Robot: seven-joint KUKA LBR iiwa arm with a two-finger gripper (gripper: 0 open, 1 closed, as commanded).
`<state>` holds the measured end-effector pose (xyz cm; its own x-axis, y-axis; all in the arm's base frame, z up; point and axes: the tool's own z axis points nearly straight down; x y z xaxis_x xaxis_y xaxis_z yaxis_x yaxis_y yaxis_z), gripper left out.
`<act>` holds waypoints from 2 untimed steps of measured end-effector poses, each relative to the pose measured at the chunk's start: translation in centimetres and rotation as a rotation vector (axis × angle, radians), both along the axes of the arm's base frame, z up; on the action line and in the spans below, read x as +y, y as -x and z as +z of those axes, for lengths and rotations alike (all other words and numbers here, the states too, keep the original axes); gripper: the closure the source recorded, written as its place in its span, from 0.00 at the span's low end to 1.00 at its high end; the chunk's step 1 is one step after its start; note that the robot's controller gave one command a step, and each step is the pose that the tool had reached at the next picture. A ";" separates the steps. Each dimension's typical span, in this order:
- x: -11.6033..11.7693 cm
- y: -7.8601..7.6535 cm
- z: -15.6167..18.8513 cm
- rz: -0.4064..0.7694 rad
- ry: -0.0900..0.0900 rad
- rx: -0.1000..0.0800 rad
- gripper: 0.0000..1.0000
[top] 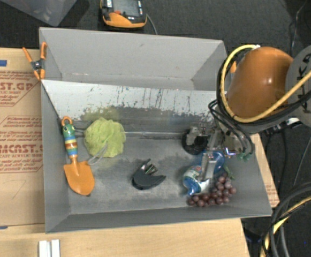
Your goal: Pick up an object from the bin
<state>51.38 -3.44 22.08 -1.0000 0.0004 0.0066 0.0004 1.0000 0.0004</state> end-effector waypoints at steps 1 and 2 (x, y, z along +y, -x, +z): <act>0.0 -0.2 0.4 0.001 0.001 -0.008 0.00; -5.5 0.7 -10.5 0.389 -0.001 -0.009 0.00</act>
Offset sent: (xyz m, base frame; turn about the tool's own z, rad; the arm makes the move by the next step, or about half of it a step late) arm -0.0108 -0.0796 -0.1508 -0.5475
